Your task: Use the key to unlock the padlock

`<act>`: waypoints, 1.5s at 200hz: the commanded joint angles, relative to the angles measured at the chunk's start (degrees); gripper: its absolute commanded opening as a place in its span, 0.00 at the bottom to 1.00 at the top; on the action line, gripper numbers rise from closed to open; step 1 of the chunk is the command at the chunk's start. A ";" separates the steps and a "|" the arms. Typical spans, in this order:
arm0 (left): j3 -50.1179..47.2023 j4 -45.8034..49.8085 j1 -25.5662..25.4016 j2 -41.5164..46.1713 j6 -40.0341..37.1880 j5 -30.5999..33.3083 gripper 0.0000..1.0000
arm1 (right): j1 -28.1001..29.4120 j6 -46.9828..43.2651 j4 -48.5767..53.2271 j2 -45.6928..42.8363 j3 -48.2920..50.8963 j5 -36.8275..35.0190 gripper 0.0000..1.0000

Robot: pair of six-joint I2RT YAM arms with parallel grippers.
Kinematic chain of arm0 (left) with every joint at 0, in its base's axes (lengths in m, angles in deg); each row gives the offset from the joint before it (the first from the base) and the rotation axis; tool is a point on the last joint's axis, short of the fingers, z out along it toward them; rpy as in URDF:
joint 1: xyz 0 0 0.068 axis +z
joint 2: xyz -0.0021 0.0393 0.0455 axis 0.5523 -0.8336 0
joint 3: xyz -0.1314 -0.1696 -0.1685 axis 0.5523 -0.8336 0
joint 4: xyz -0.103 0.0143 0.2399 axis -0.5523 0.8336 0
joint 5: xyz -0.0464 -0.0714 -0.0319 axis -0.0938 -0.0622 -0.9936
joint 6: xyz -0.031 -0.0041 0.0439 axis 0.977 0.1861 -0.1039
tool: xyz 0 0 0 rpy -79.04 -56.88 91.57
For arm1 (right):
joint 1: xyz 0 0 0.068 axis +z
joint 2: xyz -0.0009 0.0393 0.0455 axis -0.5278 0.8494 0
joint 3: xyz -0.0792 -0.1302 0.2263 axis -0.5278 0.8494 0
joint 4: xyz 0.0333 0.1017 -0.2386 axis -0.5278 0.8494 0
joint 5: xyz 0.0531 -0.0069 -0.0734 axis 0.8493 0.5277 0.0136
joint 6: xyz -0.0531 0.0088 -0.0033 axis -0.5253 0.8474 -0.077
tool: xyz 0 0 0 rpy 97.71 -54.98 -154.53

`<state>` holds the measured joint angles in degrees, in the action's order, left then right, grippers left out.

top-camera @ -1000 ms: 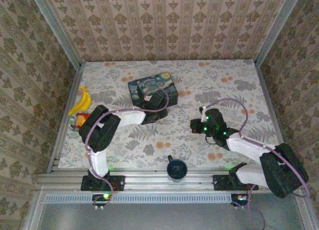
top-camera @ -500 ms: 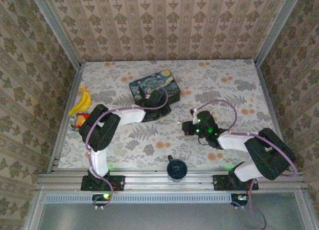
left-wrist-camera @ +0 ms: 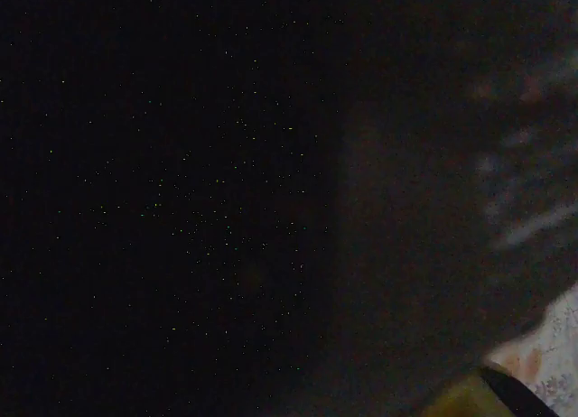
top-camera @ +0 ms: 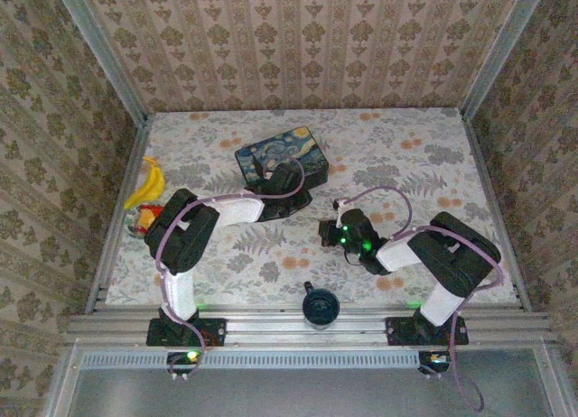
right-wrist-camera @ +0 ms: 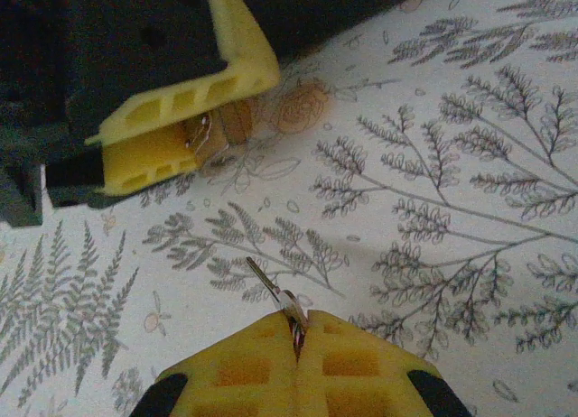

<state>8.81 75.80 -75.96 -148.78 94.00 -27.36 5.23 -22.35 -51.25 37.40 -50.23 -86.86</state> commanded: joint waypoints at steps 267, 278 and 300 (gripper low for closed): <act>2.53 -3.28 -1.90 -2.74 12.99 -8.15 0.00 | 0.53 1.68 -22.43 9.55 1.35 -9.50 0.00; 2.71 -3.28 -1.91 -2.94 13.01 -8.34 0.00 | 0.54 1.69 -22.31 9.42 1.30 -9.77 0.00; 3.12 -3.31 -1.77 -3.19 13.14 -8.58 0.00 | 0.45 1.52 -22.43 9.22 1.21 -9.88 0.00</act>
<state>10.62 74.21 -77.69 -149.98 101.69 -29.75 5.53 -20.03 -71.07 46.38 -48.35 -93.90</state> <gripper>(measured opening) 0.279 0.062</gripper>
